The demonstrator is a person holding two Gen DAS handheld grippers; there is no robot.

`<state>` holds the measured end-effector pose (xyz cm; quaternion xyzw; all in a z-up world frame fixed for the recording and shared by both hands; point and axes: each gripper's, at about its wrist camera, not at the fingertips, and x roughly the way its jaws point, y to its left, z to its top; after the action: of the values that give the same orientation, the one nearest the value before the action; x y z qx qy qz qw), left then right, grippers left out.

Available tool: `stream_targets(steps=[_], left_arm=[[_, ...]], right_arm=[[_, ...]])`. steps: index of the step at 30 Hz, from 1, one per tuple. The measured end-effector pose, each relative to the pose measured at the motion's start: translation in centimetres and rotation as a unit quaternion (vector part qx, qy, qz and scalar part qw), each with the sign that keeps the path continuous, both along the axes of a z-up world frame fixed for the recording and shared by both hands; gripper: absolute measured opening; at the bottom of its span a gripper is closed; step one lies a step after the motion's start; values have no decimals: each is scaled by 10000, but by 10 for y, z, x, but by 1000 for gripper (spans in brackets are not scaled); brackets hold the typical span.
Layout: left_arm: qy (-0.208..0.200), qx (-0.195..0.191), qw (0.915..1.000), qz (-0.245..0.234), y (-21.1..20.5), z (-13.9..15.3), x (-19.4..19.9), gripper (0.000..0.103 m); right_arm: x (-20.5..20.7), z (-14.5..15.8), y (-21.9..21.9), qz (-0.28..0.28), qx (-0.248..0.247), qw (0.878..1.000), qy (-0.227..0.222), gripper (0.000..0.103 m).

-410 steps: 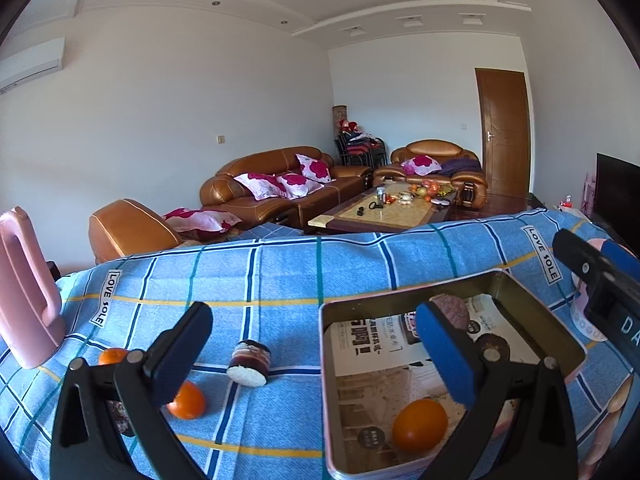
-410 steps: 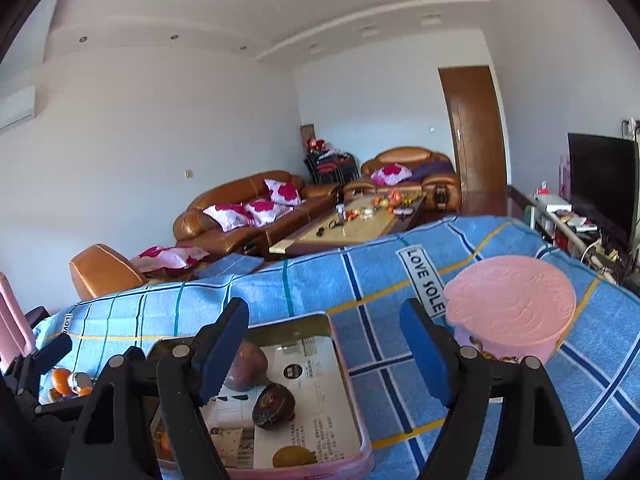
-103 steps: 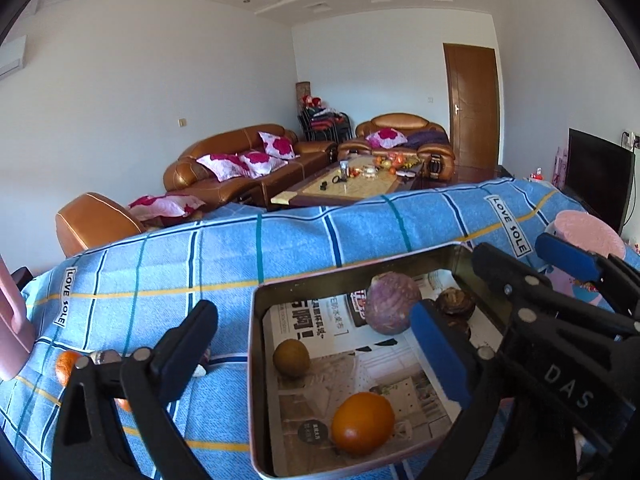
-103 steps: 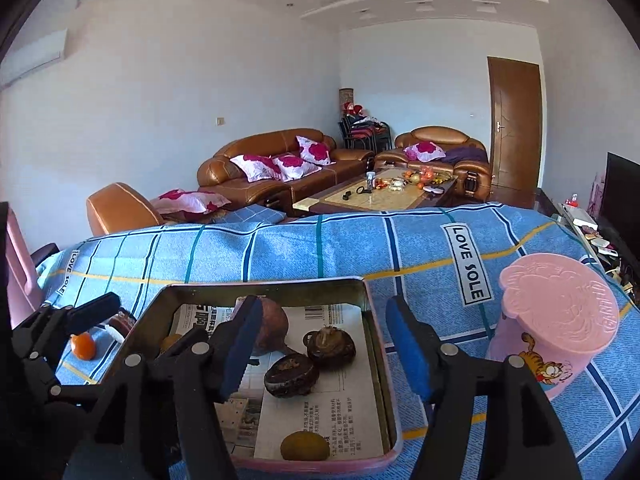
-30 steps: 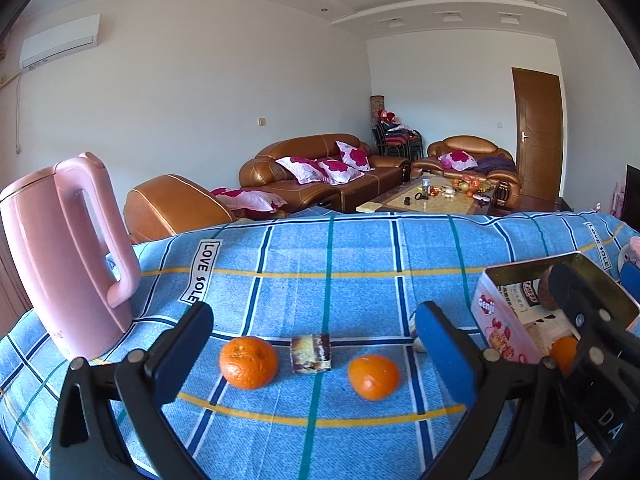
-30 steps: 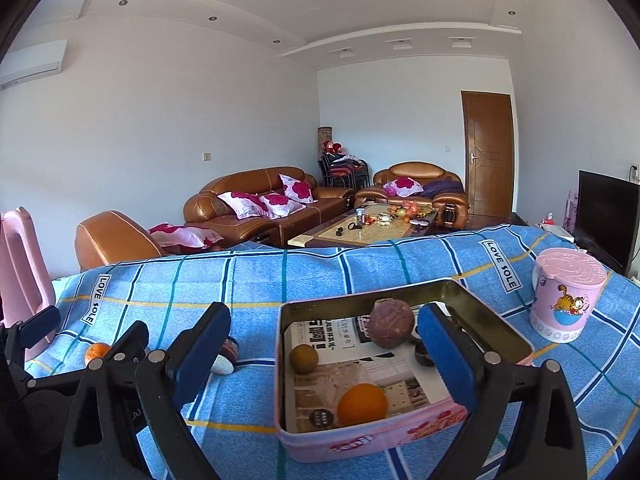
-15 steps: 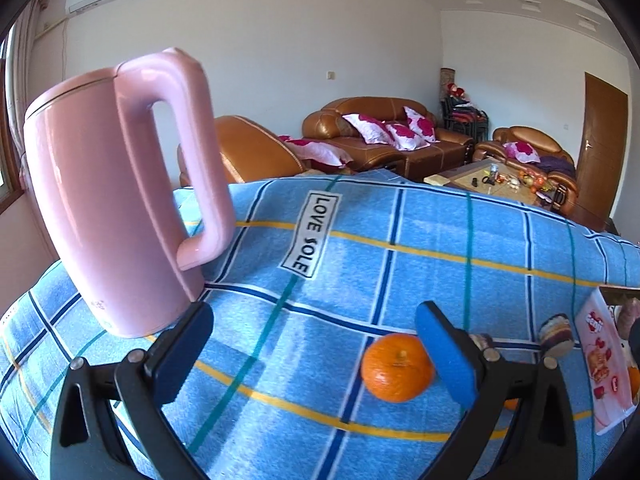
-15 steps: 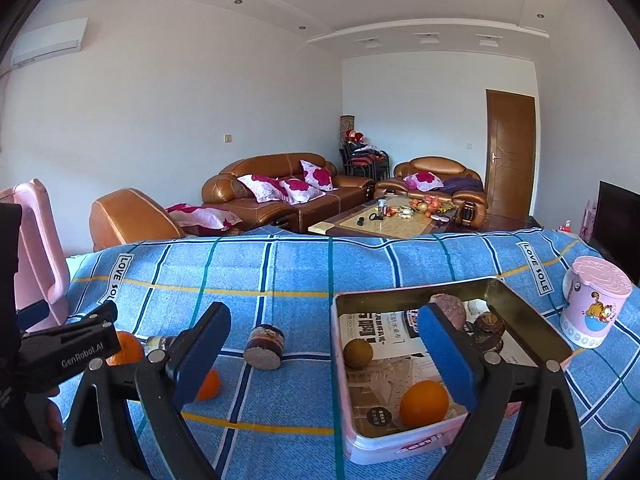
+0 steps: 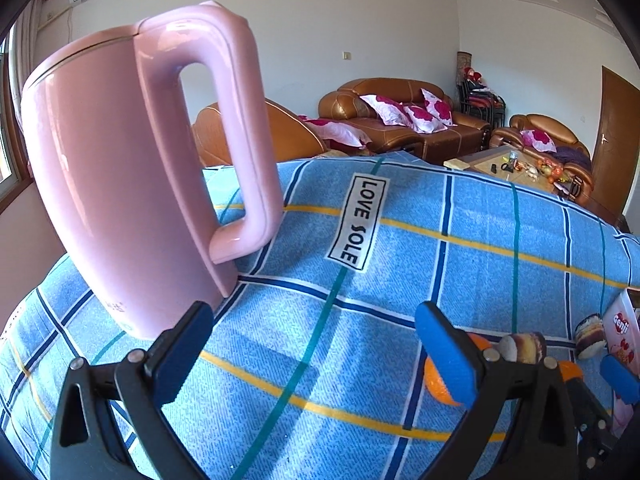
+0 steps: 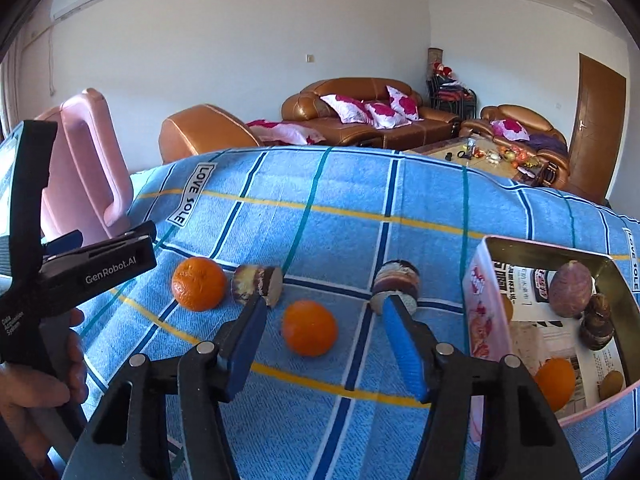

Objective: Organize fruits
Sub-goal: 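Grasp an orange with the right tool while the left tool grasps another orange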

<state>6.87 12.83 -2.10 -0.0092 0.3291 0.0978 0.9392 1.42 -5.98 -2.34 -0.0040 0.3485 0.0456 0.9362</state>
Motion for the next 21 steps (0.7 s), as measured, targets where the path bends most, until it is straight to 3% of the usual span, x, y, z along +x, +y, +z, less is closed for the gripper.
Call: stream_targets(steps=[8, 15, 21], left_arm=[[158, 183, 9972, -709, -21, 3, -2, 103], [357, 632, 9883, -1342, -36, 0, -4, 103], [350, 388, 9810, -1869, -48, 1, -10, 102]], right_arm=[[23, -20, 3, 17, 138, 9969, 769, 37], [11, -18, -7, 127, 527, 9957, 749, 35], [-11, -7, -29, -14, 992, 9946, 306, 35]])
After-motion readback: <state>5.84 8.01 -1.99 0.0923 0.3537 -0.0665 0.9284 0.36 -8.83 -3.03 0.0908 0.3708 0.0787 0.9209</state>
